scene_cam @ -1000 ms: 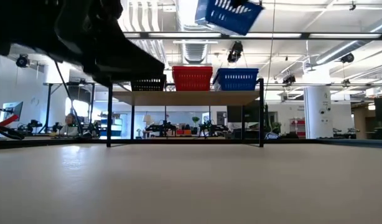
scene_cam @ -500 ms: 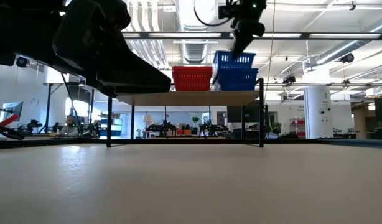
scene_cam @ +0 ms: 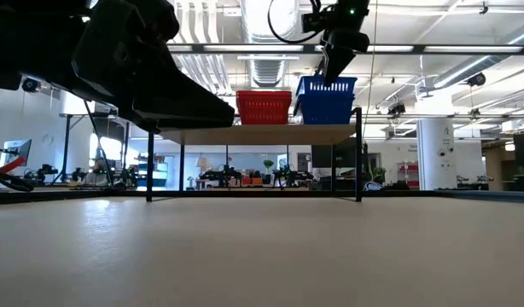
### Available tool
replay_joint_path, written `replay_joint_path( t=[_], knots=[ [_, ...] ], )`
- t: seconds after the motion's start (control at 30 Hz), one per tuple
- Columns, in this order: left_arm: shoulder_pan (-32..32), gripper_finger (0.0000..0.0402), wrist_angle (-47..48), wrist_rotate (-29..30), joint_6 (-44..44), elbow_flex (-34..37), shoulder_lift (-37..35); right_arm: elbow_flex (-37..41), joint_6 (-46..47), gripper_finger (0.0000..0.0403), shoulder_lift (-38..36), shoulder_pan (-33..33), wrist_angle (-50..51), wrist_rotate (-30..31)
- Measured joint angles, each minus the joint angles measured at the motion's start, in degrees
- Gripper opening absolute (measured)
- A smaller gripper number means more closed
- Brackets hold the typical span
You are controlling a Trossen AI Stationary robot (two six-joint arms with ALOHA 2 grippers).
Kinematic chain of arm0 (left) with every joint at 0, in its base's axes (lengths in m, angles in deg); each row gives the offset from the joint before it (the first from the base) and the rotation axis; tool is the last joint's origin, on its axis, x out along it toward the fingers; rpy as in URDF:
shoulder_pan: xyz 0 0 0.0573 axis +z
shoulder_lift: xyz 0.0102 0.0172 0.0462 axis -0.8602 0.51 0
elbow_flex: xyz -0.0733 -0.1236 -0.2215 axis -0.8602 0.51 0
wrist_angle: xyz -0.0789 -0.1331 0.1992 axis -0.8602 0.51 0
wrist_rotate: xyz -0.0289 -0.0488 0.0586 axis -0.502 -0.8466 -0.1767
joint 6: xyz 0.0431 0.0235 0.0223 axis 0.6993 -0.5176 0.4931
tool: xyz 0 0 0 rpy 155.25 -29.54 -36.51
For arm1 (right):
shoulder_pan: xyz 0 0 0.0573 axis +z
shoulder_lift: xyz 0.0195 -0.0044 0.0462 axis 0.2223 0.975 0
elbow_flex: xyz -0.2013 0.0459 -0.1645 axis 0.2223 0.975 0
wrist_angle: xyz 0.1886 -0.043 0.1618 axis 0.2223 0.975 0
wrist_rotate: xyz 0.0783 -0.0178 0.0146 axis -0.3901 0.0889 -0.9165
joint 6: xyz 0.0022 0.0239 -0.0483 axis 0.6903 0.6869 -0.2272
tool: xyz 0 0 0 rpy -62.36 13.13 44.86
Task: Stack baskets on shelf by color
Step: Stack the blue bin on the blue bins on the shelf, then adjust the black bins on the shelf
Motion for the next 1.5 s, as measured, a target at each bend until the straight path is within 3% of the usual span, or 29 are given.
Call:
replay_joint_path(
  t=[0.3,0.47,0.57,0.7,0.83,0.97,1.1,1.27,1.5],
  knots=[
    [0.00,0.0141,0.02,-0.02,-0.09,0.00,-0.14,-0.25,3.07,0.0111,-2.14,0.00,-0.44,0.18],
    [-0.48,0.0141,2.44,-0.05,-0.51,0.04,-5.34,3.06,9.58,0.0130,-7.20,2.79,-3.26,0.18],
    [-0.40,0.0140,10.62,1.53,-0.45,-0.99,-12.69,9.49,12.70,0.0124,-10.95,7.45,-9.25,-0.27],
    [2.61,0.0124,33.24,4.80,-0.36,-6.40,-25.06,21.31,18.71,0.0110,-15.71,15.48,-21.55,-0.10],
    [11.00,0.0071,57.52,4.64,-0.45,-16.18,-33.44,34.39,23.67,0.0095,-17.49,24.70,-39.23,0.24],
    [25.48,0.0011,74.04,-1.42,2.43,-26.08,-34.74,44.77,25.29,0.0081,-15.09,33.08,-56.69,3.29],
    [39.60,0.0008,75.23,-7.93,10.72,-31.10,-31.44,50.19,29.20,0.0067,-10.55,39.69,-67.26,12.61],
    [53.22,0.0001,75.54,-17.90,14.83,-34.94,-23.70,51.29,34.76,0.0055,-4.98,45.13,-71.43,21.24],
    [58.31,0.0001,83.16,-23.62,20.06,-41.55,-12.66,48.93,35.04,0.0052,-0.50,47.65,-72.30,22.93]
  ],
)
